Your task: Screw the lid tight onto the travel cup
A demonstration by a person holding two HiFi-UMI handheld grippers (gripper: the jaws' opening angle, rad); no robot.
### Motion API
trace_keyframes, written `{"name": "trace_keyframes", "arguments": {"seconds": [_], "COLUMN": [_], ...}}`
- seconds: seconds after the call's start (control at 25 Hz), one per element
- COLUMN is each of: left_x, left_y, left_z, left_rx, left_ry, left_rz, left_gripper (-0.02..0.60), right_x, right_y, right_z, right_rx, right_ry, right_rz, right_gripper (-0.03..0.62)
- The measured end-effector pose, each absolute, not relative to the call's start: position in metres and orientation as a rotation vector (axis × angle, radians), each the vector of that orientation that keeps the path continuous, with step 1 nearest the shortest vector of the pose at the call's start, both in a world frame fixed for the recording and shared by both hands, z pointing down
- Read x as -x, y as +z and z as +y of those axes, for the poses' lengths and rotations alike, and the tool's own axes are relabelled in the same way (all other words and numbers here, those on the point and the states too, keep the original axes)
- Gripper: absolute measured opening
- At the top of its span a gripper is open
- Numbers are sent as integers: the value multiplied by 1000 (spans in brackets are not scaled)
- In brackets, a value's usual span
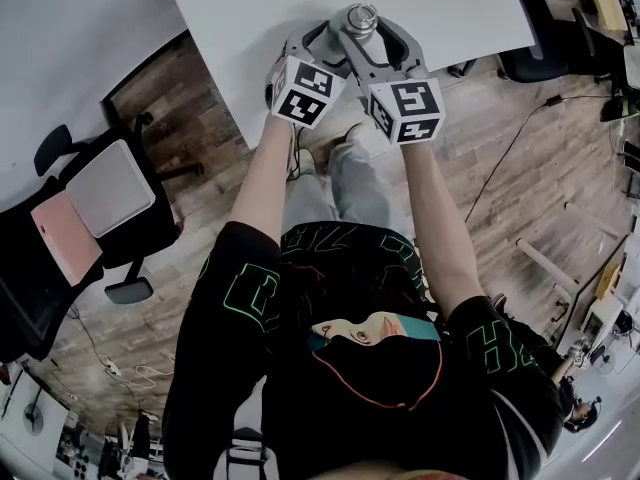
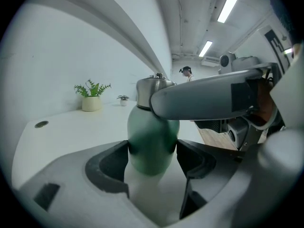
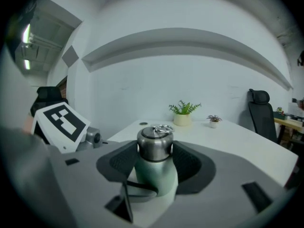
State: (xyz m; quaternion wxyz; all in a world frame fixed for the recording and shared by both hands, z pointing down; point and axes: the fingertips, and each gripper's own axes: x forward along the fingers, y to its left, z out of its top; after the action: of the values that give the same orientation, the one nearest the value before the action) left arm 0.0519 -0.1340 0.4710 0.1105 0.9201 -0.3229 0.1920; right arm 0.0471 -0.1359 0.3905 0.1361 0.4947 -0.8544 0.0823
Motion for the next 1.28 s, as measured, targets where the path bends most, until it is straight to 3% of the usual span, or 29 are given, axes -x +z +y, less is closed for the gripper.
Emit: {"name": "trace_keyframes", "arguments": {"seconds": [0.36,0.44,0.56,0.76,0.96,1.08,1.28], "left_x": [-37,-32,-14,16,32,47,58], "left_y": [441,425,400,347,303,282,247], "left_z": [-134,-130,-131,-134,-130,-123,-118], "left_rx": [-2718,-2727,-2686,-2651,-2612,-2555,-2557], "left_ry": [504,456,319,132,29,-14,-2], "left_rz": [-965,-980,-1055,-1230,-1390,-1525,-1676], "left_gripper": [371,371,365,231,100,0,-2], "right_x": [-55,-59,-64,-65,-70,-67,-66], "right_y": [374,365,349,327,293,275,251], "right_z": [-130,-125,-122,-121,-121,-116,-114], "right_rx": [-1372,-1377,-1427,-1519,-1645,-1676,-1764], "right_ry": [238,237,241,268,280,265,261], "right_rz": [-2483,-2512,-2546,-2581,-2619,-2640,-2598], "right_gripper": [275,252,168,119,7,5,3]}}
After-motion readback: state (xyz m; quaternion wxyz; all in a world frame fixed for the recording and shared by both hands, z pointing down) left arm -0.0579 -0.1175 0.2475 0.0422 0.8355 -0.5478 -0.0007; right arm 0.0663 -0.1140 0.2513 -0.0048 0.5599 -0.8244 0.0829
